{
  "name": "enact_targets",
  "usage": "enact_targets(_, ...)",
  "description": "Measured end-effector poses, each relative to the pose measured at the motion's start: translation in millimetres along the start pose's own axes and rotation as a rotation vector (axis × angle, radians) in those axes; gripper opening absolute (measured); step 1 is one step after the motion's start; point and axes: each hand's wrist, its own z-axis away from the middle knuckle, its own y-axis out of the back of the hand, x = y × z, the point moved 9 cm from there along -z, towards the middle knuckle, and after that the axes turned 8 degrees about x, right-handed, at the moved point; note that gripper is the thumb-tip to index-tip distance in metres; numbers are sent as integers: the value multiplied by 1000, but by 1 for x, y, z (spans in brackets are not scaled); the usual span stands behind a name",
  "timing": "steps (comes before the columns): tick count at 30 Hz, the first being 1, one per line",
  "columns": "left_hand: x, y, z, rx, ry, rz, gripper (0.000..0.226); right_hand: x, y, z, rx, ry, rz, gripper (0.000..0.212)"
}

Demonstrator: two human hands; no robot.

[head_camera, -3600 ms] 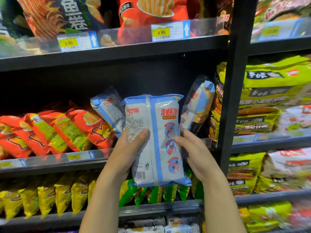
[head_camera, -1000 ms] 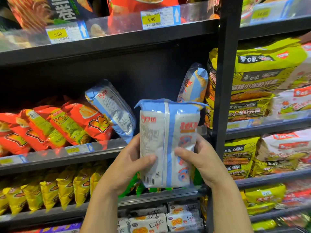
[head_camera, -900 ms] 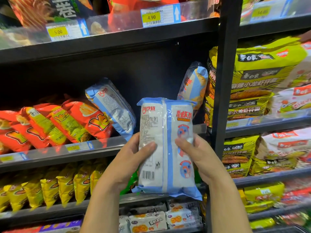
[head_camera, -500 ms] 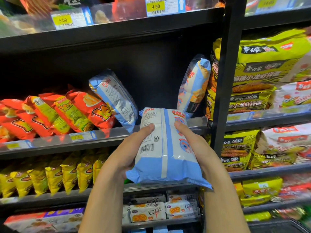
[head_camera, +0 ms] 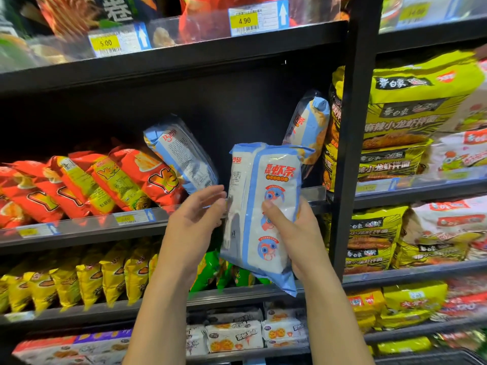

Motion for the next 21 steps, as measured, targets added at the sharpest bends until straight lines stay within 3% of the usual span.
enact_targets(2,3,-14,7,-105,16,19,30,-3,-6,0,3,50,14,52)
enact_targets(5,5,-24,14,-183,5,-53,73,-7,-16,2,-42,99,53,55)
enact_targets(6,6,-25,16,-197,10,-67,77,-8,-17,3,-68,99,55,58)
enact_targets(9,23,-29,23,-237,-17,-44,65,-6,-19,2,-145,91,26,60)
enact_targets(12,36,-27,28,-252,-81,-41,72,-12,-15,1,-181,133,-23,57)
enact_targets(16,37,-29,27,-276,-91,-43,77,-22,-11,3,-200,241,-71,32)
enact_targets(21,20,-25,20,-212,16,167,66,-25,-2,0,-134,305,-109,32)
